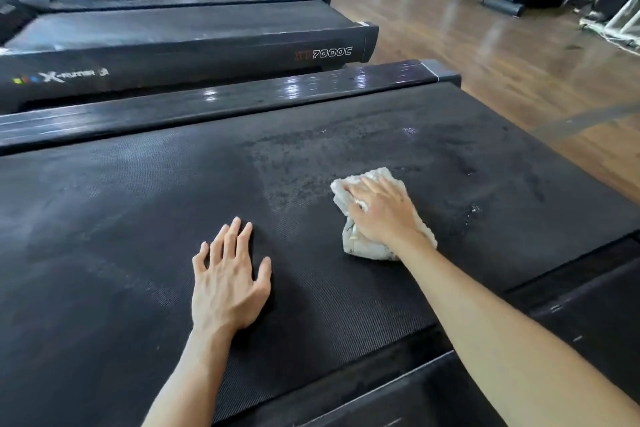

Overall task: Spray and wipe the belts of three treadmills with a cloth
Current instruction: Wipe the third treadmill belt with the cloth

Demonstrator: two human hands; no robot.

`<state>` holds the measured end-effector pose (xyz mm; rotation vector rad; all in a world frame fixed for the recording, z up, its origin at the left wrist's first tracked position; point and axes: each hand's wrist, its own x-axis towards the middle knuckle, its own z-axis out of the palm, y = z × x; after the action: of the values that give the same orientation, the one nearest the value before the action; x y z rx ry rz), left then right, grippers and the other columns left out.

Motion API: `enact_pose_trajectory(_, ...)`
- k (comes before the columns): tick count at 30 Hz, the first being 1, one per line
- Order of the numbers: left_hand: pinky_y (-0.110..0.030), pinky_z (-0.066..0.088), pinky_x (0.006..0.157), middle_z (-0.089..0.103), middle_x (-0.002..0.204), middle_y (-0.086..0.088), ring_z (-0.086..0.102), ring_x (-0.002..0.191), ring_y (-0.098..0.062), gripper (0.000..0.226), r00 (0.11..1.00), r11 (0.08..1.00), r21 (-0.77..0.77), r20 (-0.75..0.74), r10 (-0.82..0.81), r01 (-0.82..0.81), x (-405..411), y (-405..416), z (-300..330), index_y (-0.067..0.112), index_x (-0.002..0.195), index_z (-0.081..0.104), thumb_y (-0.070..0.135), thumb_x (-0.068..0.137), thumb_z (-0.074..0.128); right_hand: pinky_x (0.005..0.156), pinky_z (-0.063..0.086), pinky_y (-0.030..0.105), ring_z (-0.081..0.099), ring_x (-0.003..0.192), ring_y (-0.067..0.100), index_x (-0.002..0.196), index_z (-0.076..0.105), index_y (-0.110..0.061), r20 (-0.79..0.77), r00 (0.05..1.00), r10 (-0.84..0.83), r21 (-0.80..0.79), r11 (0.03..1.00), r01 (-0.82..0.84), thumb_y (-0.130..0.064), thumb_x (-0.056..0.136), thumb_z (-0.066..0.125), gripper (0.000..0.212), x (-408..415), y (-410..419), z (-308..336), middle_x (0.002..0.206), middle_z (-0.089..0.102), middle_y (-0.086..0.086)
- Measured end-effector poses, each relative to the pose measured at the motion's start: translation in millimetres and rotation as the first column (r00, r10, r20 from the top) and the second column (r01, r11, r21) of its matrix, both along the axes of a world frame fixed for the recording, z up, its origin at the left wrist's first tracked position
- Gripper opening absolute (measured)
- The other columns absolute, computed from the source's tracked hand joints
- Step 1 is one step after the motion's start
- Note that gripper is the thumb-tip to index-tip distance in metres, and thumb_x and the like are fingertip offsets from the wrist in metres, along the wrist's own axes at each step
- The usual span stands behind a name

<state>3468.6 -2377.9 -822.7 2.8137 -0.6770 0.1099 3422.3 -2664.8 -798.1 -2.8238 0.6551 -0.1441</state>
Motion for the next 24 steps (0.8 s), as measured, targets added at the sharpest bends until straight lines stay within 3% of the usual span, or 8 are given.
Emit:
enact_pose_trajectory(3, -0.041, 0.006, 0.124, 0.014, 0.169, 0.007, 0.007, 0.156, -0.012, 0.08, 1.0, 1.0, 0.004, -0.008, -0.011, 0.011, -1, -2, 1, 0.025, 0.159, 0.025, 0.062, 0.088, 0.016, 0.112, 0.03, 0.043, 0.038, 0.135, 0.017, 0.127, 0.062, -0.047, -0.005, 0.992, 0.128, -0.021, 0.992, -0.128, -0.057, 0.099, 0.016, 0.054, 37, 23, -2, 0.133, 0.055, -0.021)
enact_pose_trajectory(6, -0.041, 0.006, 0.125, 0.014, 0.169, 0.007, 0.007, 0.156, -0.012, 0.081, 1.0, 1.0, -0.015, -0.007, -0.008, 0.008, 1, -1, 2, 0.025, 0.159, 0.025, 0.062, 0.088, 0.016, 0.125, 0.011, 0.04, 0.02, 0.153, 0.012, 0.134, 0.06, -0.047, -0.008, 0.934, 0.356, 0.061, 0.933, -0.355, -0.052, 0.101, 0.036, 0.041, 6, 52, -5, 0.154, 0.039, -0.025)
enact_pose_trajectory(8, -0.041, 0.005, 0.125, 0.013, 0.169, 0.008, 0.006, 0.156, -0.011, 0.081, 1.0, 1.0, -0.012, -0.003, -0.011, 0.011, -1, -2, 1, 0.025, 0.159, 0.025, 0.062, 0.088, 0.016, 0.126, 0.013, 0.041, 0.019, 0.153, 0.007, 0.134, 0.059, -0.051, 0.009, 0.908, 0.419, 0.063, 0.906, -0.418, -0.052, 0.097, 0.036, 0.044, -36, 42, -13, 0.158, 0.035, -0.027)
enact_pose_trajectory(13, -0.042, 0.006, 0.125, 0.016, 0.169, 0.007, 0.008, 0.156, -0.013, 0.079, 1.0, 1.0, -0.004, -0.001, 0.0, 0.0, -2, -1, 1, 0.025, 0.158, 0.027, 0.061, 0.089, 0.019, 0.106, 0.037, 0.037, 0.044, 0.125, 0.009, 0.114, 0.062, -0.047, 0.09, 0.991, 0.094, -0.077, 0.993, -0.087, -0.057, 0.098, 0.022, 0.044, -31, -13, -10, 0.121, 0.059, -0.025)
enact_pose_trajectory(17, -0.042, 0.007, 0.125, 0.015, 0.169, 0.007, 0.008, 0.156, -0.012, 0.079, 1.0, 1.0, 0.006, -0.006, -0.002, 0.002, -2, -3, 2, 0.026, 0.158, 0.026, 0.062, 0.089, 0.018, 0.081, 0.042, 0.035, 0.05, 0.096, 0.014, 0.087, 0.055, -0.032, 0.051, 0.996, -0.071, -0.056, 0.996, 0.074, -0.055, 0.086, 0.024, 0.038, 43, 18, 8, 0.09, 0.054, -0.013)
enact_pose_trajectory(19, -0.043, 0.008, 0.125, 0.016, 0.169, 0.007, 0.009, 0.156, -0.013, 0.079, 1.0, 1.0, -0.006, -0.001, -0.006, 0.006, -1, -2, 2, 0.025, 0.158, 0.028, 0.062, 0.088, 0.018, 0.1, 0.042, 0.042, 0.052, 0.117, 0.019, 0.107, 0.066, -0.037, 0.003, 0.992, 0.128, -0.084, 0.988, -0.127, -0.058, 0.087, 0.03, 0.047, 48, 49, 4, 0.115, 0.064, -0.013)
enact_pose_trajectory(21, -0.044, 0.01, 0.124, 0.019, 0.168, 0.006, 0.012, 0.156, -0.014, 0.08, 1.0, 1.0, -0.029, -0.007, -0.009, 0.008, -1, -2, 3, 0.024, 0.157, 0.031, 0.062, 0.088, 0.019, 0.12, 0.024, 0.042, 0.035, 0.143, 0.017, 0.128, 0.064, -0.044, 0.027, 0.937, 0.348, 0.013, 0.937, -0.349, -0.059, 0.09, 0.025, 0.056, 14, 70, 2, 0.144, 0.055, -0.015)
enact_pose_trajectory(24, -0.044, 0.008, 0.125, 0.018, 0.168, 0.006, 0.011, 0.156, -0.014, 0.079, 1.0, 1.0, -0.022, -0.004, -0.011, 0.01, -1, -2, 0, 0.024, 0.157, 0.029, 0.062, 0.088, 0.018, 0.127, 0.005, 0.036, 0.012, 0.156, 0.007, 0.141, 0.056, -0.048, 0.041, 0.939, 0.34, 0.078, 0.936, -0.342, -0.051, 0.089, 0.03, 0.058, -34, 47, -2, 0.162, 0.032, -0.023)
